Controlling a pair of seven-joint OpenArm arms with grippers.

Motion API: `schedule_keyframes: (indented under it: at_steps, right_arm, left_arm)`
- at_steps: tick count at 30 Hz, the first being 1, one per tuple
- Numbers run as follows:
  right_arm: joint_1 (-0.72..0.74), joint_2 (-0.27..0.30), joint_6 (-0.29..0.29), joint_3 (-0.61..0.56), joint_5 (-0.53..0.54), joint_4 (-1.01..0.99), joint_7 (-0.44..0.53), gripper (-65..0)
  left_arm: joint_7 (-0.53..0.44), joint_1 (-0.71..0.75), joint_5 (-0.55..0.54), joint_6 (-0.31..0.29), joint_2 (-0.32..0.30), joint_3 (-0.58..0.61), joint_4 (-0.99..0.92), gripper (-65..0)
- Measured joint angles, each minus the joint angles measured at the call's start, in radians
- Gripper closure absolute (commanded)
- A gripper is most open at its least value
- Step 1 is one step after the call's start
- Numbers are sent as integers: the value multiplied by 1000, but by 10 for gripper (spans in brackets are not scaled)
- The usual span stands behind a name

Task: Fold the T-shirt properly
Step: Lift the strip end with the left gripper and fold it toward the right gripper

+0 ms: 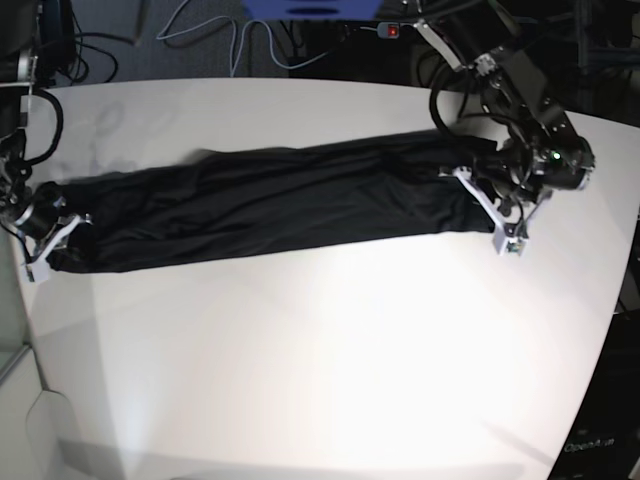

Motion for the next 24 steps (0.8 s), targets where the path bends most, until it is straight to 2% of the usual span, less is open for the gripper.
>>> schedule_keyframes:
  at_steps: [5, 15, 17, 24]
  right_arm:
    - [0, 1, 1, 0, 0, 0, 0, 0]
    - [0, 0, 1, 0, 0, 0, 0, 0]
    - [0, -2, 0, 0, 0, 0, 2, 0]
    - [0, -6, 0, 0, 0, 0, 6, 0]
  left_arm:
    - [6, -24, 0, 0, 0, 11, 54, -20]
    - [3, -27, -10, 0, -1, 203, 56, -20]
    - [5, -25, -62, 0, -3, 220, 56, -19]
    - [10, 12, -359, 0, -5, 290, 56, -19]
